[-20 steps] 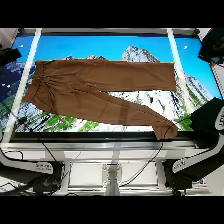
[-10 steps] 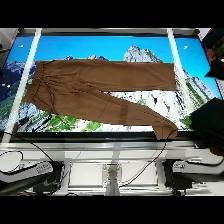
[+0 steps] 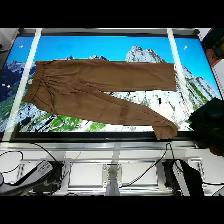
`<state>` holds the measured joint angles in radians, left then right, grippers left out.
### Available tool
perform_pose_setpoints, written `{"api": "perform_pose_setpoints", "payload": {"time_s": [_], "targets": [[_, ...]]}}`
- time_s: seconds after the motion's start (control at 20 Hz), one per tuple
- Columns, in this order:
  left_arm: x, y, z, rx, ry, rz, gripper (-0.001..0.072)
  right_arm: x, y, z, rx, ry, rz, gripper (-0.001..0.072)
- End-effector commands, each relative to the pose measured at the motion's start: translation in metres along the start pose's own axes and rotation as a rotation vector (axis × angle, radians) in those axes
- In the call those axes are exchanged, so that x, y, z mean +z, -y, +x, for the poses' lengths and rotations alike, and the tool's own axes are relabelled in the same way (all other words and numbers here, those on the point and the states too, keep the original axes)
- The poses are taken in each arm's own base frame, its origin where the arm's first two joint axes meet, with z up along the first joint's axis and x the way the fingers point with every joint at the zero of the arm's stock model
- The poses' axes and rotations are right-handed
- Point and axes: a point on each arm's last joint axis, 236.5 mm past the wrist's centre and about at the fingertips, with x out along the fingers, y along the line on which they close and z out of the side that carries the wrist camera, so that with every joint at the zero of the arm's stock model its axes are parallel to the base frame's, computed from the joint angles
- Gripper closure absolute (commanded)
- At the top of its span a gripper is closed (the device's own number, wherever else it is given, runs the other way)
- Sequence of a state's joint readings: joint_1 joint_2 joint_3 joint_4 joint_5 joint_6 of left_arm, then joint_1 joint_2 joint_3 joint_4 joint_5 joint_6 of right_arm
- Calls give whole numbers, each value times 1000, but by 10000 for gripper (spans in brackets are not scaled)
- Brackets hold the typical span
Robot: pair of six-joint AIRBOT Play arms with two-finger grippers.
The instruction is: Fold the clothes and pants, and hang the long-sleeved shirts on hangers.
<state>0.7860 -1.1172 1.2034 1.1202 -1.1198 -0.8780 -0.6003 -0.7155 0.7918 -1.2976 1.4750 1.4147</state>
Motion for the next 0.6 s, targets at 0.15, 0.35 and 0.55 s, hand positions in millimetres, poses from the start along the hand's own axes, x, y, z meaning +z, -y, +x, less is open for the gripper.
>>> {"api": "perform_pose_setpoints", "payload": {"time_s": [0.15, 0.35, 0.55], "targets": [[1, 33, 12, -153, 50, -113, 672, -37, -6, 69, 104, -202, 186, 194], [-2, 35, 14, -159, 46, -119, 671, -39, -12, 100, 154, -334, 402, 178], [-2, 34, 15, -161, 43, -121, 671, -20, 0, 125, 107, -294, 612, 180]]}}
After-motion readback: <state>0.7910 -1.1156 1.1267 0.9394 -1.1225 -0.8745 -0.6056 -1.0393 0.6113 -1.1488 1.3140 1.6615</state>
